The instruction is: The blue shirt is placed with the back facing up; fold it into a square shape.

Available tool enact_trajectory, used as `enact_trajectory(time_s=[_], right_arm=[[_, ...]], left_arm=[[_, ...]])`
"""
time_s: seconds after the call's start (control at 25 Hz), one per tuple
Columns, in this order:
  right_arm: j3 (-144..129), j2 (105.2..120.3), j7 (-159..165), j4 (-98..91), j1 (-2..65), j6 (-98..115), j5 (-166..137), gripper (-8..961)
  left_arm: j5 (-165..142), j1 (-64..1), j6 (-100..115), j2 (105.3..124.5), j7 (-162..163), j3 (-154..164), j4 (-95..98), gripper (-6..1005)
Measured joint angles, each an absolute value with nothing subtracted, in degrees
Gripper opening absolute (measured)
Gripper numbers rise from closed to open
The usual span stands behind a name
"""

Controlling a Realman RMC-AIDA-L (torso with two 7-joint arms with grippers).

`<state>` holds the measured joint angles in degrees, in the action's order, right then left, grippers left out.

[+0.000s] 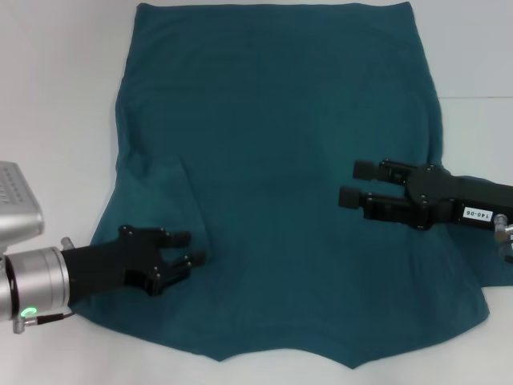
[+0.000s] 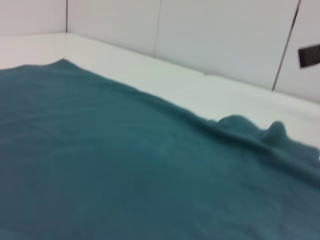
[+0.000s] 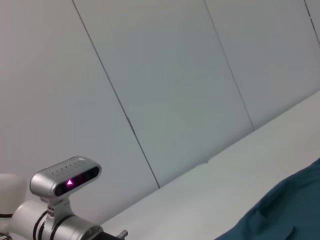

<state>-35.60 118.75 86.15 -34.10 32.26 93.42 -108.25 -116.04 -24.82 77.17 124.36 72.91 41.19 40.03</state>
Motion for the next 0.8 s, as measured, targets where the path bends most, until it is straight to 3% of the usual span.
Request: enact_trajectory(time_s=[0.32, 0.76, 0.8], right_arm=[[-35.5, 118.43, 88.4, -34.5, 31.5, 93.8, -108.1, 830], [-34.2, 115.45, 106.3, -39.5, 28.9, 92.6, -109.8, 828], [-34.1, 115.28, 107.9, -40.2, 28.5, 91.3, -110.3, 828]], left_arm=[[-108.0, -24.8, 88.5, 124.09, 73.5, 35.3, 40.3, 497], [-104.0, -25.5, 94.0, 124.10, 73.5, 37.6, 38.9, 865], [-104.2, -25.6, 94.0, 124.09, 73.4, 38.5, 39.0, 864]])
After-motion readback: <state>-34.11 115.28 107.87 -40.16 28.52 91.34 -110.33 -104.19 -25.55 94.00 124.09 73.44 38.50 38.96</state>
